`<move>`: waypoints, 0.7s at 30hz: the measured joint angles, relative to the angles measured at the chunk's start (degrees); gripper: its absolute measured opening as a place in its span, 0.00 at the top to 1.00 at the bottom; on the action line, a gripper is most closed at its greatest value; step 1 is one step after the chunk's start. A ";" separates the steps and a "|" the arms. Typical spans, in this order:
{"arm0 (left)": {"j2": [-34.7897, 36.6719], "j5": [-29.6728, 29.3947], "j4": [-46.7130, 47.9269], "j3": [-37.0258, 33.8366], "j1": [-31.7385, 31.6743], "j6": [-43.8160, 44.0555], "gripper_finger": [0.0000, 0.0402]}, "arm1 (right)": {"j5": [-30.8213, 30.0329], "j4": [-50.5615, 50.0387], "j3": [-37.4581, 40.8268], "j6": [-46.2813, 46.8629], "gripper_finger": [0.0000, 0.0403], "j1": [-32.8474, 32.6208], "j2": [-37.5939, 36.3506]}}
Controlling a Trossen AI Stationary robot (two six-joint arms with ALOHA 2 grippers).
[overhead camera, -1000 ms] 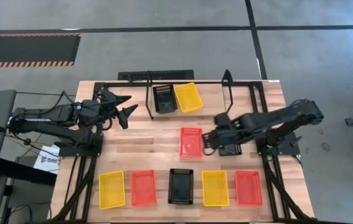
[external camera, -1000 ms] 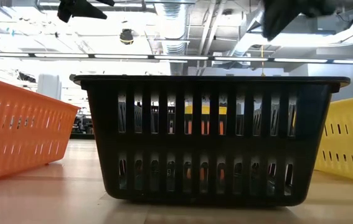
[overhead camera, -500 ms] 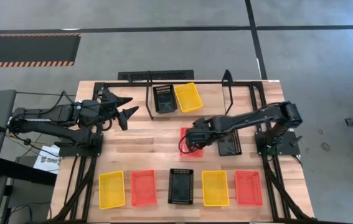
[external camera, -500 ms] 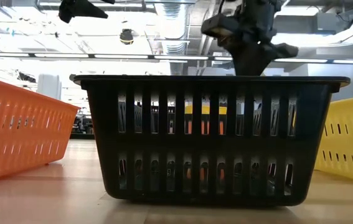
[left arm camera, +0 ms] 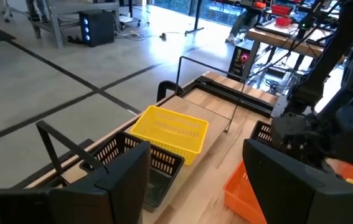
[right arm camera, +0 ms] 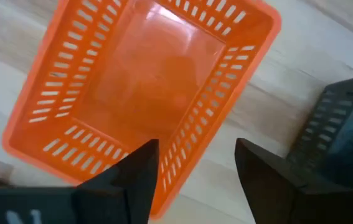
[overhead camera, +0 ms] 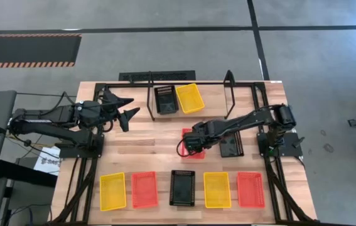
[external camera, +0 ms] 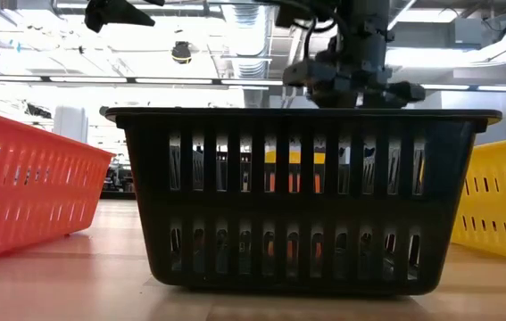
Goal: Stack baskets on shelf by color
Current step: Put the top orange bin on the shelf
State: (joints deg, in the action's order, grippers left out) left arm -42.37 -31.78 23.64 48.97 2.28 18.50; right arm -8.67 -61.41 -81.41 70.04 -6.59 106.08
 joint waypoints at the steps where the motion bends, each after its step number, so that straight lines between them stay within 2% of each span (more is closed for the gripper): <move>1: 0.00 -0.01 0.02 0.00 0.00 0.00 0.40 | 0.03 0.39 -0.02 0.00 0.42 0.00 0.53; 9: 0.00 0.39 0.00 0.00 0.00 -0.02 0.40 | 0.59 0.21 0.07 0.41 0.46 0.01 2.19; 17: 0.00 0.49 0.00 0.00 0.00 0.00 0.40 | 0.83 4.46 3.07 2.14 0.50 0.00 2.06; 21: 0.00 0.49 -0.02 0.00 0.01 0.02 0.40 | 1.05 4.66 3.23 3.18 0.56 0.00 2.04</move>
State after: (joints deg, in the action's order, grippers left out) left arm -42.37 -31.29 23.62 48.97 2.29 18.52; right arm -7.62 -56.75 -78.17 73.22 -6.59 108.12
